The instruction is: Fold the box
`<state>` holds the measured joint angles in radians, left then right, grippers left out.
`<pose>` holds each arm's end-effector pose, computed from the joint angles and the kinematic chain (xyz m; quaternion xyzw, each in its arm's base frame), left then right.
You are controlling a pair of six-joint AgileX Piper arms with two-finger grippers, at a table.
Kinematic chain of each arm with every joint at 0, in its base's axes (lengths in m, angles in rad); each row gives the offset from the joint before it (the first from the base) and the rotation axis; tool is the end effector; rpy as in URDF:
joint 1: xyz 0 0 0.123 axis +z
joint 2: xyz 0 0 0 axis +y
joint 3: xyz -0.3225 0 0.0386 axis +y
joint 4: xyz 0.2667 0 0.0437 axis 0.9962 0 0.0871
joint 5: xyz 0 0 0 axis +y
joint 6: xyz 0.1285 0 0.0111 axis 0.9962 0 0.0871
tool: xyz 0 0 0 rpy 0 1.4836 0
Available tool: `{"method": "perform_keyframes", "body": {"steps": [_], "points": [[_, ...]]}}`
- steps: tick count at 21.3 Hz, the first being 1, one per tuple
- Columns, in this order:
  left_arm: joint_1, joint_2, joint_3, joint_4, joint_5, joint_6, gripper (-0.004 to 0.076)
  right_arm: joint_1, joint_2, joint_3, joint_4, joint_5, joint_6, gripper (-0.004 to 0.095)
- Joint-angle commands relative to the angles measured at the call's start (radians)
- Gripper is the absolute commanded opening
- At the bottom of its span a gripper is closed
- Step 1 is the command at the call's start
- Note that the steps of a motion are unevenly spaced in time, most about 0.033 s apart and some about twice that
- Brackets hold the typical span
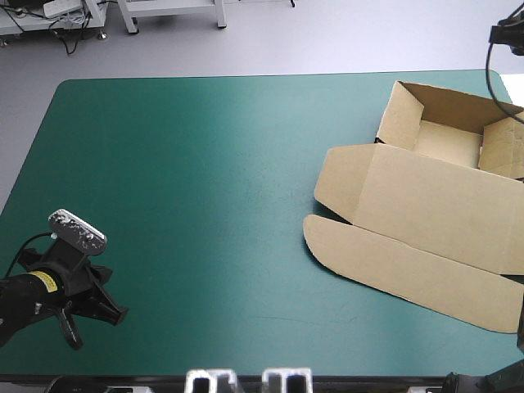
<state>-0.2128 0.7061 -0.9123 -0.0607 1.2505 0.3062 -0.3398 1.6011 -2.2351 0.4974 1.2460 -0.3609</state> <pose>0.1019 -0.0296 0.3537 0.2441 0.9211 -0.0162 0.3030 0.3392 -0.0580 0.5838 -0.0573 0.8391 0.0605 0.5375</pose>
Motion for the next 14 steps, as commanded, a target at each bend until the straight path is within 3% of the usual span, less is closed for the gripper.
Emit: {"method": "perform_keyframes", "body": {"steps": [1,6,14], "points": [[-0.003,-0.001,-0.023,-0.052,0.008,-0.006,-0.001,0.103,-0.161,0.061,0.034,0.003,-0.026,-0.0011],[-0.003,-0.001,-0.023,-0.101,0.002,-0.006,-0.001,0.266,-0.423,0.374,-0.12,0.003,-0.011,-0.0015],[-0.003,-0.001,-0.023,-0.136,0.0,-0.004,-0.001,0.266,-0.772,0.94,-0.125,0.003,-0.015,-0.0015]]}}
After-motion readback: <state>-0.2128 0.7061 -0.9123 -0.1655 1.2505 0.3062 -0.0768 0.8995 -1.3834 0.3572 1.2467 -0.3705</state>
